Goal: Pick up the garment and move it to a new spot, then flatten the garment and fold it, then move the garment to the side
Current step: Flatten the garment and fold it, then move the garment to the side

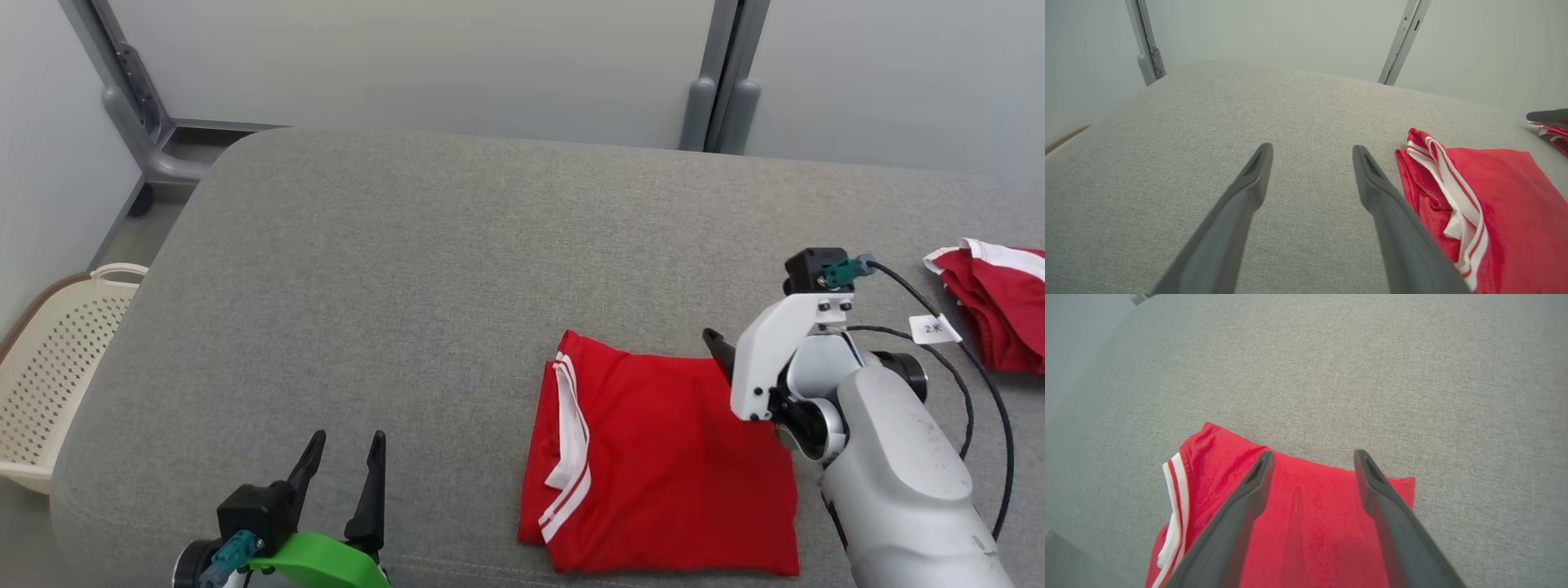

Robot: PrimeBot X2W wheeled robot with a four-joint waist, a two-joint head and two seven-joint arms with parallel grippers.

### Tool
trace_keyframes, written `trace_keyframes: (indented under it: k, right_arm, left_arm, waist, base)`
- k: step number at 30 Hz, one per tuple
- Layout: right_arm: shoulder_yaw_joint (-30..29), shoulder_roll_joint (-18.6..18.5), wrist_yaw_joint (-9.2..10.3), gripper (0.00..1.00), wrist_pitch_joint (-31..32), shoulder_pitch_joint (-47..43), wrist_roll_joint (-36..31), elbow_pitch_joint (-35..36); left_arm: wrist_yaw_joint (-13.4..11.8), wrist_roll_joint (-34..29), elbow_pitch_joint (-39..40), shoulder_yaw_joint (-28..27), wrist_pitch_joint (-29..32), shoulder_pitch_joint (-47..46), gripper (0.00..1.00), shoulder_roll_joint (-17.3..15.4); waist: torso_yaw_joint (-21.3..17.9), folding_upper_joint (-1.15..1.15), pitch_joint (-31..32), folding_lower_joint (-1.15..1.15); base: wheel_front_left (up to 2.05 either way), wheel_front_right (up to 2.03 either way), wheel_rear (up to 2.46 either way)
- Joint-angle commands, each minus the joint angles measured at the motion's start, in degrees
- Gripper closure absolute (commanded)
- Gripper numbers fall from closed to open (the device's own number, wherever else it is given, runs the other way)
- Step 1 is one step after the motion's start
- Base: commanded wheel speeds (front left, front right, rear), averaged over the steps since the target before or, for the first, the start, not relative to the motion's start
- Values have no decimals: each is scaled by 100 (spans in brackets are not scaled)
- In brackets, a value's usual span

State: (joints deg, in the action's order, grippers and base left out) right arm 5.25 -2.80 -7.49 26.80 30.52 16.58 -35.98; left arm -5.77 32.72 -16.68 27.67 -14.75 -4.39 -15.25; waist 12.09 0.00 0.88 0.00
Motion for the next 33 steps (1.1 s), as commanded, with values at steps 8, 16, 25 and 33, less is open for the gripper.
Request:
trace_keyframes:
  k: [8,16,25,33]
  right_arm:
    - [-772,-18,0,0,655,-873,-312,1154]
    - [-1003,-20,0,0,1220,-1631,49,2011]
    - [-1186,-19,0,0,1217,-1805,278,1950]
    - [-1137,-21,0,0,1037,-1607,343,1437]
  left_arm:
    - [-12,39,40,-55,-38,20,0,-35]
    - [28,20,15,-64,-47,-81,0,8]
    - [71,-69,2,-36,-52,-249,0,33]
    - [66,-110,7,-20,-48,-368,0,-1]
  waist:
    - [-220,0,-22,0]
    - [-328,0,-115,0]
    - [-292,0,-334,0]
    - [-186,0,-490,0]
  base:
    - [0,0,0]
    - [0,0,0]
    - [0,0,0]
    - [0,0,0]
